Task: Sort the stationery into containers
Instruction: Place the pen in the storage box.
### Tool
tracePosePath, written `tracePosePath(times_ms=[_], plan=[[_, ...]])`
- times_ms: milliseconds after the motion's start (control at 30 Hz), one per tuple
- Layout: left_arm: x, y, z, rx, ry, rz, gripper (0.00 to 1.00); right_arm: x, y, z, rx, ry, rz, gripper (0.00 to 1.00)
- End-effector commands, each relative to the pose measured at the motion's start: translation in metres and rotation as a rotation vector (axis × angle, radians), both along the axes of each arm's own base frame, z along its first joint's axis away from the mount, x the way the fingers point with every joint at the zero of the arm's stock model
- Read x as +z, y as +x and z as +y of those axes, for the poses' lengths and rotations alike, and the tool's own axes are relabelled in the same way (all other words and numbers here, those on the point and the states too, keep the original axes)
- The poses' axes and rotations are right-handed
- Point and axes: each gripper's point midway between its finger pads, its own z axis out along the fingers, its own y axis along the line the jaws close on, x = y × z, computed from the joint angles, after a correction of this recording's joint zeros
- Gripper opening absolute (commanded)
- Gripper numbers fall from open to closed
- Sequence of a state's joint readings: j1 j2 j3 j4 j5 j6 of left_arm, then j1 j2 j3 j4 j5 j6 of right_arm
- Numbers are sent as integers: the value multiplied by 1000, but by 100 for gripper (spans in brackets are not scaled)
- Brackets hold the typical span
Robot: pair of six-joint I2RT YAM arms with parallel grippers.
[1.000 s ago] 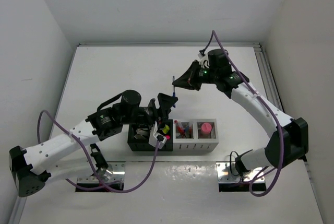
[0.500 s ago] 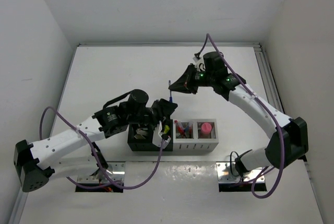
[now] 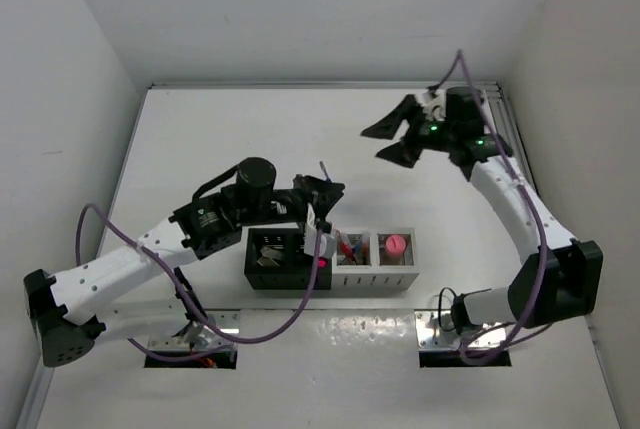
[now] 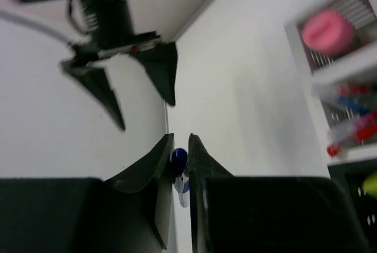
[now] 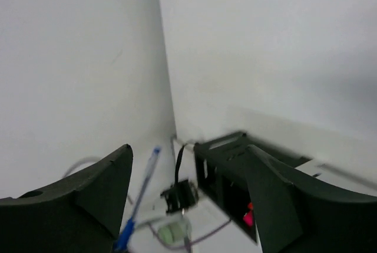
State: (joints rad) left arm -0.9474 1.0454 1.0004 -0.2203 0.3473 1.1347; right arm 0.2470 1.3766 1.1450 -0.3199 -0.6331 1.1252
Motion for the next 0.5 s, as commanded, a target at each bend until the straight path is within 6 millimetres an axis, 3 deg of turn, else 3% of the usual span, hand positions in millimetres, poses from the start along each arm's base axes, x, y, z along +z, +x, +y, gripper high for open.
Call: tracePosePath(times_ms=[0, 33, 67, 167, 200, 233, 267, 300, 467], plan=[[95, -2, 0, 48, -353, 227, 0, 23, 27, -70, -118, -46, -106, 74], [106, 0, 0, 59, -408, 310, 0, 26, 26, -81, -123, -59, -133, 74], [112, -1, -1, 78, -475, 492, 0, 26, 33, -113, -200, -68, -139, 74], [135, -4, -1, 22, -591, 783, 0, 6, 23, -147, -269, -80, -123, 74], [127, -10, -5, 5, -590, 870, 0, 0, 20, -153, -278, -79, -119, 74], [133, -10, 1, -6, -644, 957, 0, 8, 16, -156, -282, -76, -147, 74], [129, -12, 2, -17, -650, 1010, 0, -13, 9, -163, -305, -73, -94, 73], [115, -15, 0, -20, -655, 1109, 0, -15, 6, -165, -310, -75, -99, 73], [95, -22, 9, -39, -689, 1193, 0, -29, -6, -169, -315, -93, -84, 73]])
